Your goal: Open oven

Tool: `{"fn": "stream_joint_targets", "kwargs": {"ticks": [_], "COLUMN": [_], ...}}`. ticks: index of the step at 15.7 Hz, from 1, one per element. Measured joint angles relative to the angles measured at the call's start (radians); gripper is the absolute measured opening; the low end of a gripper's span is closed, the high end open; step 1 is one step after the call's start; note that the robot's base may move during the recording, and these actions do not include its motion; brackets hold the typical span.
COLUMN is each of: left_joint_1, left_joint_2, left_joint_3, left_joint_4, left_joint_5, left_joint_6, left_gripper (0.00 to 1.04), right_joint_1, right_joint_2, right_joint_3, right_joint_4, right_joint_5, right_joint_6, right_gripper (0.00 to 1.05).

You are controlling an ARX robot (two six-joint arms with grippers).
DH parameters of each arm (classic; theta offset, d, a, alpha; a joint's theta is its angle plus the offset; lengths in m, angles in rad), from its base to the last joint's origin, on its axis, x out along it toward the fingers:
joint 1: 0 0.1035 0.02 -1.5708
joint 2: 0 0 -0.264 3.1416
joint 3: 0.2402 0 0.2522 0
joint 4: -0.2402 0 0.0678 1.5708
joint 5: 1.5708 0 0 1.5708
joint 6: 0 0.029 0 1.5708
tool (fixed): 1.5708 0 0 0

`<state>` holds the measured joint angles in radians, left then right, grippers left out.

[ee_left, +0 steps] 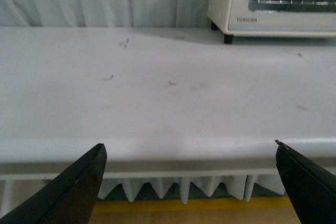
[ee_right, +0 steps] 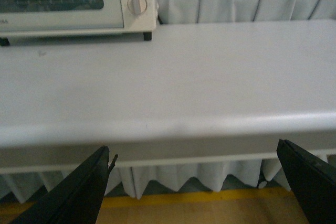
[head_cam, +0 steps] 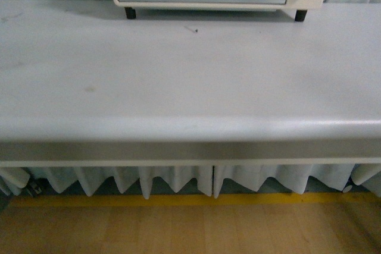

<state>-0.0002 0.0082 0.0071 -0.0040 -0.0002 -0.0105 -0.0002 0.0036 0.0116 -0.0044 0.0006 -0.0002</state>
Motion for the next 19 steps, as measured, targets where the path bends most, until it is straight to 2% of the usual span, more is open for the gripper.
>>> {"fn": "stream_joint_targets", "kwargs": {"ticks": [19], "left_joint_1": [0.0], "left_joint_2": [0.0], "left_joint_3": [0.0], "left_joint_4": [0.001], "left_joint_5": [0.0], "left_joint_6": [0.0], "left_gripper": [0.98], "right_joint_1": [0.0], "right_joint_2": [0.0], "right_joint_3": [0.0], "right_joint_4": [0.0], "right_joint_5": [0.0], "right_joint_6": [0.0], "right_gripper": [0.98]}}
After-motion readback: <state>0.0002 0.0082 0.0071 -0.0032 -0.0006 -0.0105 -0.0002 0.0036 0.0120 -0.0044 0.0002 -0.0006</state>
